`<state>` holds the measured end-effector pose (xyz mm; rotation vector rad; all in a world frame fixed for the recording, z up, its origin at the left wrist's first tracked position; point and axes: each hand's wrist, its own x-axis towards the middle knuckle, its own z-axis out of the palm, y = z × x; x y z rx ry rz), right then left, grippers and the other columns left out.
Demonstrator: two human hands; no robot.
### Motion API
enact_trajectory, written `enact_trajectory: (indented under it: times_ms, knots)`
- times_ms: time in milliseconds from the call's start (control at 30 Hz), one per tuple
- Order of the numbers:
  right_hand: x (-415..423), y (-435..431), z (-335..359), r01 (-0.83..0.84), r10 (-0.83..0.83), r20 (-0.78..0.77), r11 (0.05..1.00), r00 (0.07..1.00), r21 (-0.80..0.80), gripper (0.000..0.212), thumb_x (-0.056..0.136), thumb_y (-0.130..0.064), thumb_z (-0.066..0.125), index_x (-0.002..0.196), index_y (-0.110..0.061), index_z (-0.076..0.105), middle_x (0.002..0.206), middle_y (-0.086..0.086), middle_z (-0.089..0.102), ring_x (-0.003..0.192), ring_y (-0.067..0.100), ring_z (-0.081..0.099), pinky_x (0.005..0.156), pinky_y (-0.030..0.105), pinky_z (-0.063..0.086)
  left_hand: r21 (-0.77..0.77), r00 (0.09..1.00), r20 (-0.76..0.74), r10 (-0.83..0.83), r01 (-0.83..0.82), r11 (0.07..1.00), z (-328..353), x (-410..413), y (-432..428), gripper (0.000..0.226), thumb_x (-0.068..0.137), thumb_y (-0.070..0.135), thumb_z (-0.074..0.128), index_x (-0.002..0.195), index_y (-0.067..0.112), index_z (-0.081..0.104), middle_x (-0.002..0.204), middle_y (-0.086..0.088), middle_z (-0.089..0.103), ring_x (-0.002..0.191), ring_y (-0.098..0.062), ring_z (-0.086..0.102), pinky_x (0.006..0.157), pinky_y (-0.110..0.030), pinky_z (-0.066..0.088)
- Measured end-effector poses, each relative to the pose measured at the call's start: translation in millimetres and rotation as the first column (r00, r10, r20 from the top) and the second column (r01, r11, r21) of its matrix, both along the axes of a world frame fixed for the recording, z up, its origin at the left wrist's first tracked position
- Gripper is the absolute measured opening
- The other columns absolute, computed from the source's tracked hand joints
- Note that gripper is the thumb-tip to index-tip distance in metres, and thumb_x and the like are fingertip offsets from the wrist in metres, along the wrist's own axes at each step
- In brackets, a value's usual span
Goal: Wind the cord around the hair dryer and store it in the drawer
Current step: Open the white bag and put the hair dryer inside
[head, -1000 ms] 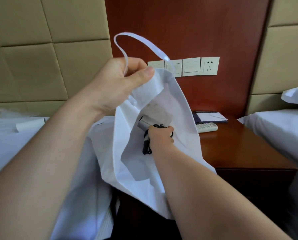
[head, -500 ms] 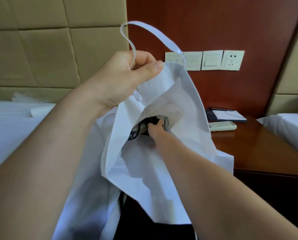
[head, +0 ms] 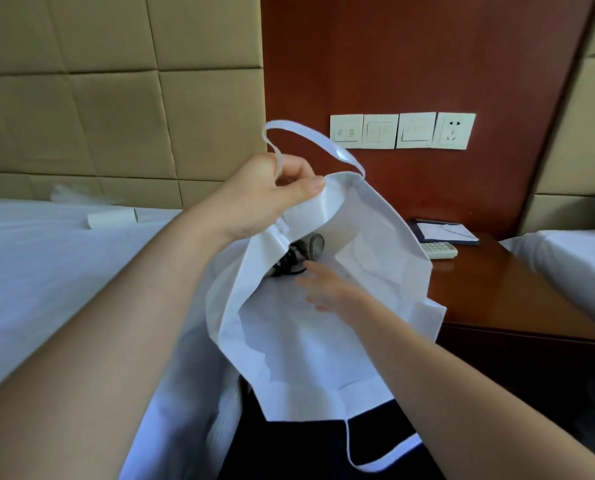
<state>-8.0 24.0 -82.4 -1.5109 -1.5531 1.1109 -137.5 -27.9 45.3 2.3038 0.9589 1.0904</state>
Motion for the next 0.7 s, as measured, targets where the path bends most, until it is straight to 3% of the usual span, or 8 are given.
enact_trajectory:
  times_ms: [67, 133, 200, 333, 367, 433, 500, 700]
  knots:
    - [14.2, -28.5, 4.8, -0.069, 0.069, 0.000, 0.998, 0.998, 0.012, 0.041, 0.097, -0.005, 0.042, 0.137, -0.012, 0.038, 0.106, 0.009, 0.053, 0.065, 0.009, 0.048, 0.048, 0.007, 0.038, 0.002, 1.000, -0.011, 0.020, -0.020, 1.000, -2.4, 4.8, -4.4, 0.031, 0.094, 0.018, 0.054, 0.064, 0.018, 0.051, 0.062, 0.003, 0.038, 0.053, 0.000, 0.035, 0.053, -0.010, 0.030]
    - [26.5, -56.7, 12.7, -0.107, 0.105, 0.084, 0.994, 0.991, 0.028, 0.039, 0.096, -0.011, 0.046, 0.135, -0.015, 0.044, 0.112, 0.009, 0.063, 0.076, 0.016, 0.058, 0.059, 0.013, 0.043, 0.009, 0.998, -0.034, 0.046, -0.045, 0.999, -5.1, 8.8, -10.2, 0.029, 0.094, 0.017, 0.055, 0.065, 0.017, 0.051, 0.064, 0.003, 0.042, 0.054, 0.001, 0.037, 0.055, -0.009, 0.032]
    - [41.3, -83.6, 24.8, -0.108, 0.099, 0.119, 0.992, 0.988, 0.071, 0.033, 0.095, -0.014, 0.047, 0.127, -0.017, 0.053, 0.104, 0.004, 0.067, 0.083, 0.017, 0.063, 0.069, 0.020, 0.046, 0.020, 0.995, -0.075, 0.069, -0.068, 0.997, -11.2, 11.1, -16.9, 0.026, 0.093, 0.017, 0.056, 0.067, 0.017, 0.054, 0.071, 0.000, 0.049, 0.064, -0.004, 0.044, 0.064, -0.014, 0.036]
    - [73.3, -134.4, 53.9, -0.135, 0.096, 0.196, 0.971, 0.976, 0.195, 0.020, 0.094, -0.011, 0.048, 0.103, -0.013, 0.066, 0.087, -0.001, 0.071, 0.074, 0.011, 0.068, 0.071, 0.021, 0.049, 0.049, 0.985, -0.129, 0.118, -0.112, 0.992, -25.4, 16.1, -33.8, 0.020, 0.092, 0.018, 0.058, 0.073, 0.012, 0.061, 0.085, -0.004, 0.062, 0.092, -0.019, 0.059, 0.087, -0.028, 0.044]
    - [79.2, -145.0, 58.2, -0.142, 0.091, 0.219, 0.964, 0.971, 0.226, 0.020, 0.093, -0.010, 0.048, 0.097, -0.013, 0.067, 0.086, -0.002, 0.072, 0.074, 0.010, 0.069, 0.071, 0.022, 0.050, 0.044, 0.982, -0.140, 0.128, -0.123, 0.991, -28.7, 16.8, -37.9, 0.020, 0.092, 0.019, 0.059, 0.073, 0.013, 0.060, 0.084, -0.003, 0.061, 0.092, -0.019, 0.060, 0.086, -0.026, 0.046]
    - [90.0, -163.1, 61.7, -0.125, 0.057, 0.230, 0.949, 0.972, 0.291, 0.020, 0.093, -0.010, 0.050, 0.088, -0.014, 0.069, 0.083, -0.003, 0.073, 0.073, 0.008, 0.069, 0.070, 0.023, 0.050, 0.000, 0.978, -0.166, 0.129, -0.131, 0.991, -34.9, 18.1, -44.8, 0.020, 0.091, 0.020, 0.059, 0.076, 0.008, 0.062, 0.082, -0.004, 0.057, 0.075, -0.015, 0.054, 0.068, -0.018, 0.047]
    - [100.9, -175.8, 60.2, -0.076, 0.026, 0.148, 0.935, 0.989, 0.347, 0.021, 0.093, -0.012, 0.051, 0.083, -0.013, 0.069, 0.078, -0.002, 0.073, 0.073, 0.009, 0.070, 0.069, 0.023, 0.049, -0.056, 0.980, -0.181, 0.089, -0.100, 0.993, -40.7, 18.4, -48.0, 0.024, 0.091, 0.020, 0.059, 0.087, -0.003, 0.063, 0.080, -0.008, 0.053, 0.070, -0.013, 0.046, 0.054, -0.015, 0.046]
    - [121.4, -181.5, 42.1, 0.178, -0.146, -0.111, 0.904, 0.983, 0.389, 0.028, 0.094, -0.013, 0.049, 0.073, -0.015, 0.067, 0.064, -0.003, 0.070, 0.060, 0.008, 0.066, 0.062, 0.020, 0.049, -0.097, 0.981, -0.195, -0.003, -0.016, 0.995, -59.0, 18.6, -54.7, 0.022, 0.091, 0.016, 0.061, 0.081, -0.003, 0.061, 0.075, -0.004, 0.047, 0.067, -0.009, 0.041, 0.055, -0.012, 0.042]
